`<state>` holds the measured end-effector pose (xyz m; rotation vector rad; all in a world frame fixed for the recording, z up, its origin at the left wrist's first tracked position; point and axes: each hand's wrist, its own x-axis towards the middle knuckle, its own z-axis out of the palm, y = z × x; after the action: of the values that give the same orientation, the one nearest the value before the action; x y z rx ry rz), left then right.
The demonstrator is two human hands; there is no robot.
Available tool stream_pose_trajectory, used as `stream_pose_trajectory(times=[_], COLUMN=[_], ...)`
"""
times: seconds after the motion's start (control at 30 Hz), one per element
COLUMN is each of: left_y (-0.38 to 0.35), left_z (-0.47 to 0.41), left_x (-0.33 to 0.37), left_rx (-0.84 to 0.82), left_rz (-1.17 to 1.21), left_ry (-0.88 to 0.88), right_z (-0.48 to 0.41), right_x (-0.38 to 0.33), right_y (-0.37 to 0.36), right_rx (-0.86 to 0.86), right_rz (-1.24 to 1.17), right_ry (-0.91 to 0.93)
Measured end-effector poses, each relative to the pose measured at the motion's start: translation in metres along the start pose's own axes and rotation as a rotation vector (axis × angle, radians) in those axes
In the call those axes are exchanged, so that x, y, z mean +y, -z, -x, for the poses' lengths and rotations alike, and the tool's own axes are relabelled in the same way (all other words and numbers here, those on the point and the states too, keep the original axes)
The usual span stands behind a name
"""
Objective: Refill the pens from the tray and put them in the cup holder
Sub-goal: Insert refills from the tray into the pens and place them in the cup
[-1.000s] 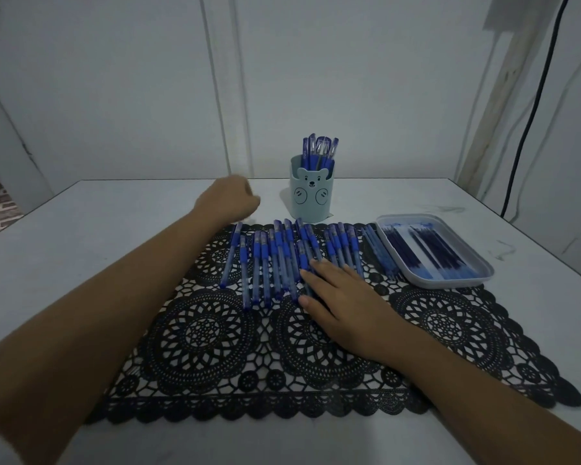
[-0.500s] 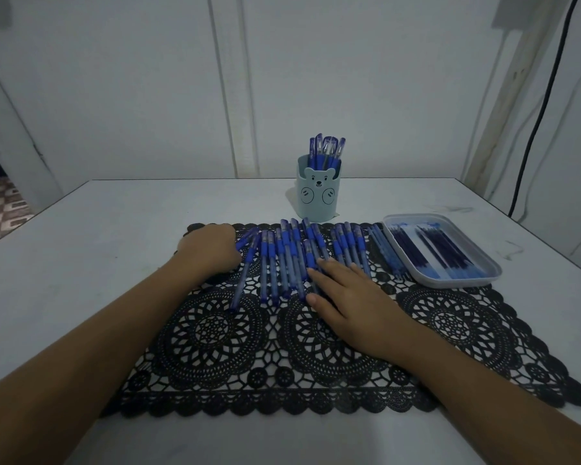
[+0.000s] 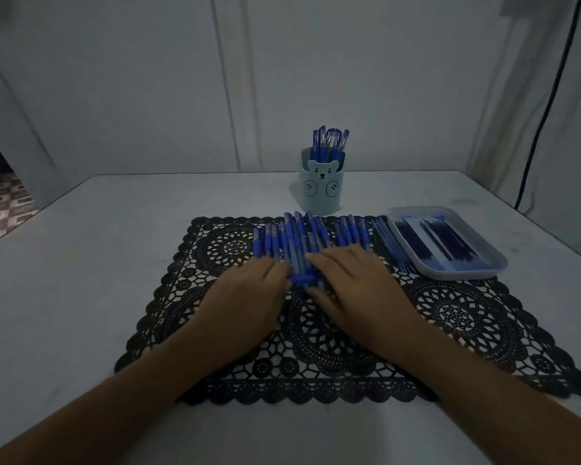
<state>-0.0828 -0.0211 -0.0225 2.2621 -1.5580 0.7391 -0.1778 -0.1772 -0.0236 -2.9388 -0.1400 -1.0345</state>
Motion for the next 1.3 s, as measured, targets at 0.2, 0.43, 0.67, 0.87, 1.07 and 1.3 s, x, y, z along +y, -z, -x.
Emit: stream_pose_trajectory(times=[0.2,0.43,0.67,0.87,1.07,1.3], left_y=[0.007,0.01,0.004,0.004,0.004,0.011], left_z=[-0.002,0.002,0.002,0.002,0.004,0.0], left_x=[0.008,0.003,0.0,-0.008,-0.006,0.006], left_rx=[0.007,-0.063,-0.057,0.017,0.004,-0.001], left_rz=[0.055,0.116,0.137,0.234,0.276,0.171], left_ry=[-0.037,-0.052,0.061,0.196,0.189,0.078], right_z=[0.002,0.005,0.001,0.004,0.007,0.0], right_x=[-0.002,0.003,0.005,0.018,0.015,0.006], right_y=[0.007,0.016,0.031,0.035,0.031,0.036], right_rx=[-0.073,-0.175,-0.27,-0.375,-0.382,-0.142], right_rz=[0.033,-0.029,-0.128,-0.234,-0.177,-0.562], right_ry=[0.07,0.12,-0.163,-0.223,-0.15,-0.479])
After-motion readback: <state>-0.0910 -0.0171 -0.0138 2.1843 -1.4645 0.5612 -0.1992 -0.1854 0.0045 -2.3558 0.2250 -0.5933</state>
